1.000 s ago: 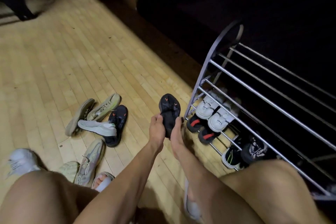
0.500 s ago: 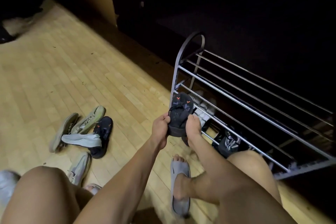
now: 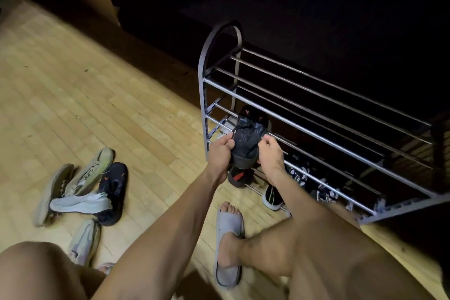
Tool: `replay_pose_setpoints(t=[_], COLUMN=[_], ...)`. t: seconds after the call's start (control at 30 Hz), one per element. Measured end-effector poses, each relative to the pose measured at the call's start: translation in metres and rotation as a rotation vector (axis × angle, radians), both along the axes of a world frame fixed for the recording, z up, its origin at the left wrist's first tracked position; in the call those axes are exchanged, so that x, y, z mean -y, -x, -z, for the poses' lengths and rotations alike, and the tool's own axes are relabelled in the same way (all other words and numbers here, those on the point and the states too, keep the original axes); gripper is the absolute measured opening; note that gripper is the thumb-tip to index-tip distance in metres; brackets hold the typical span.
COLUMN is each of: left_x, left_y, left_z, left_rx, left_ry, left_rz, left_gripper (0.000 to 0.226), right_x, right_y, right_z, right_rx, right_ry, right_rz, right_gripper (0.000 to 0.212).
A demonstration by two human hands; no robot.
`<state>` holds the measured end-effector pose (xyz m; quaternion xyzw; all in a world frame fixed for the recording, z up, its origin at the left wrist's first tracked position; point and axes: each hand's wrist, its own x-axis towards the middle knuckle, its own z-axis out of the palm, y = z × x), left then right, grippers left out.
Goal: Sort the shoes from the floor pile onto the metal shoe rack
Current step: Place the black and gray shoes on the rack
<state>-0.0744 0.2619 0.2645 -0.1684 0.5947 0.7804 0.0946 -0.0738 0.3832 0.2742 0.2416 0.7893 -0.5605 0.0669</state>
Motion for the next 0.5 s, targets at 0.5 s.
replay_pose_setpoints(t=[0.5], left_x=[-0.056], left_y=[0.079], left_z=[0.016], left_rx=[0.092], left_ry=[0.198], left_rz=[0.112], left_gripper=[0.039], right_x=[-0.045], right_y=[0.059], right_z=[0.042], right_rx=[0.024], right_ry=[0.126], right_rz=[0.339], right_gripper=[0.026])
